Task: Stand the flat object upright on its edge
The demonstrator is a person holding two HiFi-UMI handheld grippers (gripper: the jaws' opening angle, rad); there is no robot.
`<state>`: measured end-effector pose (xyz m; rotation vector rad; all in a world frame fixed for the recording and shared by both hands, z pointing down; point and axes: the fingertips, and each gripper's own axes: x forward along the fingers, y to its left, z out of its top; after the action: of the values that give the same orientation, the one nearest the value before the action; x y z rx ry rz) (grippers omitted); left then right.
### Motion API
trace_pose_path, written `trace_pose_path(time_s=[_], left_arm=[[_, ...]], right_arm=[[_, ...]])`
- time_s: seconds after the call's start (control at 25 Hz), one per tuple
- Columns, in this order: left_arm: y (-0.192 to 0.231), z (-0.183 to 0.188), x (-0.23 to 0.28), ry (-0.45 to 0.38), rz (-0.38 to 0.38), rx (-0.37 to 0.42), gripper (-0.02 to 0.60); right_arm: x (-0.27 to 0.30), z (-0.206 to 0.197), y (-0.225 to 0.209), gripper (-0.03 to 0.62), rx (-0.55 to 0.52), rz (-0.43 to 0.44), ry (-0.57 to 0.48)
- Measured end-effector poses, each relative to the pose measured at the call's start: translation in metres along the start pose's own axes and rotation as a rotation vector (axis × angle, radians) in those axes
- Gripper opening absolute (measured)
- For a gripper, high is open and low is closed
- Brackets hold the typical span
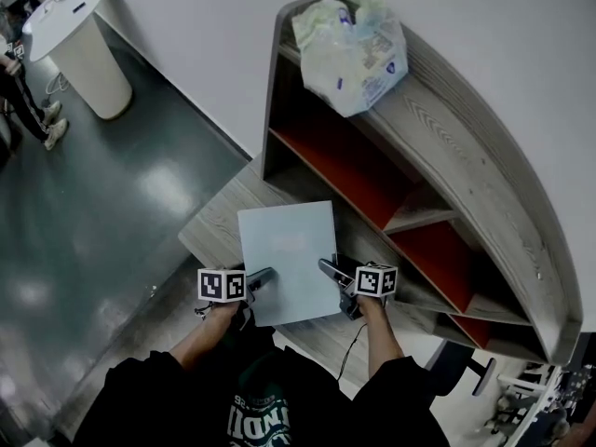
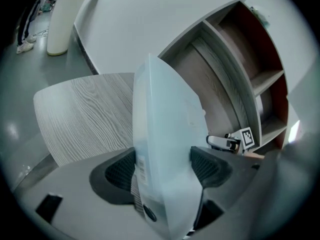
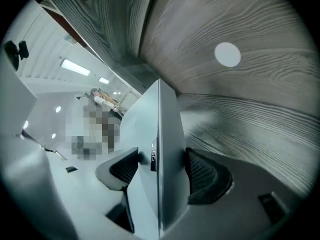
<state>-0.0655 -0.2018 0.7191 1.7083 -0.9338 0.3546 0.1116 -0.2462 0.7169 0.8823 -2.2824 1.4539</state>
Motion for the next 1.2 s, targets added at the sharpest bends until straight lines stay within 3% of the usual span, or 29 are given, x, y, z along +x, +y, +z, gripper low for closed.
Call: trace_pose_path(time_s=[0.64,1.2], left_arm=[[-0.011,0.001,-0.030,0.007,-0.025,0.236,0.351],[-0.034,0.003,-0.044,0.009,-0.030,0.485,0.350]], right_arm=[[-0.019,-0.016,0.038,0.282,-0.119,-0.010,-0.038],[-0.047,-0.029,0.056,0.281,-0.236,-0.071,-0.059]])
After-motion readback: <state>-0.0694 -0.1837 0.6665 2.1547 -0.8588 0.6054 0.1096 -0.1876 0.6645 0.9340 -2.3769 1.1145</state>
